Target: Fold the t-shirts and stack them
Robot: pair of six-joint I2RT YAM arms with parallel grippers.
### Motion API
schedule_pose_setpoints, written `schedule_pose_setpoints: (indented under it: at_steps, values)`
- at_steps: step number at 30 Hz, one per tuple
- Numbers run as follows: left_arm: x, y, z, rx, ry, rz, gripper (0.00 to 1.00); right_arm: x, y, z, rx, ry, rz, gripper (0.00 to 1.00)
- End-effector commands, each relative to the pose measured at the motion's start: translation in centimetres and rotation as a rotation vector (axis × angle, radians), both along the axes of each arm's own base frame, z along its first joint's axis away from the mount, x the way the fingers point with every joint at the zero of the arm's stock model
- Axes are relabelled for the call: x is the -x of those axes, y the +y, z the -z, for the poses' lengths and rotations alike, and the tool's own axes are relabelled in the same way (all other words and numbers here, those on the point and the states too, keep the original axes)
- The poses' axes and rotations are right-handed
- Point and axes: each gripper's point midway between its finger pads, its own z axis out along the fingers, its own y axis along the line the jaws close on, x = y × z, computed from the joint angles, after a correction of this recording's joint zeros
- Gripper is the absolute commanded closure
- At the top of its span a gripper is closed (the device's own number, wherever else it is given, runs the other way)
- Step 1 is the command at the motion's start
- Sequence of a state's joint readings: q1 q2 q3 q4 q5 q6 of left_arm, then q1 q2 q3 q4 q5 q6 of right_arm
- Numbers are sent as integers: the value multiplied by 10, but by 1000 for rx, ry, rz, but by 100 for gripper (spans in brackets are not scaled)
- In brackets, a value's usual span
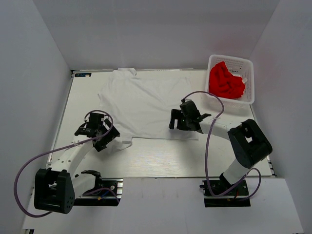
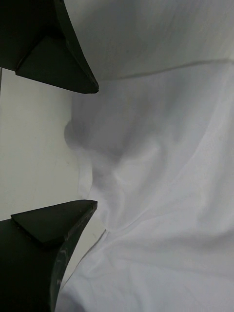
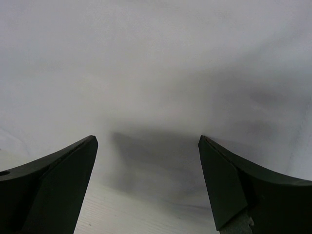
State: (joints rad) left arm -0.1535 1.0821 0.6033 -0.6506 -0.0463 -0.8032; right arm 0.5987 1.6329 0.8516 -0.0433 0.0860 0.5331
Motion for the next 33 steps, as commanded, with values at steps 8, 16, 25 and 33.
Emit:
schedule_pose_setpoints:
  at_steps: [8, 16, 25, 33]
  values:
    - [-22, -23, -2, 99, -60, 68, 0, 2, -23, 13, 3, -10, 59, 10]
    - [27, -1, 46, -7, 188, 15, 0, -4, -6, -10, -94, -104, -11, 10]
    - [25, 10, 18, -40, 163, -97, 0, -5, -13, -40, -98, -196, -24, 10]
    - [29, 16, -17, -60, 135, -118, 0, -7, -31, -71, -143, -300, 102, 10]
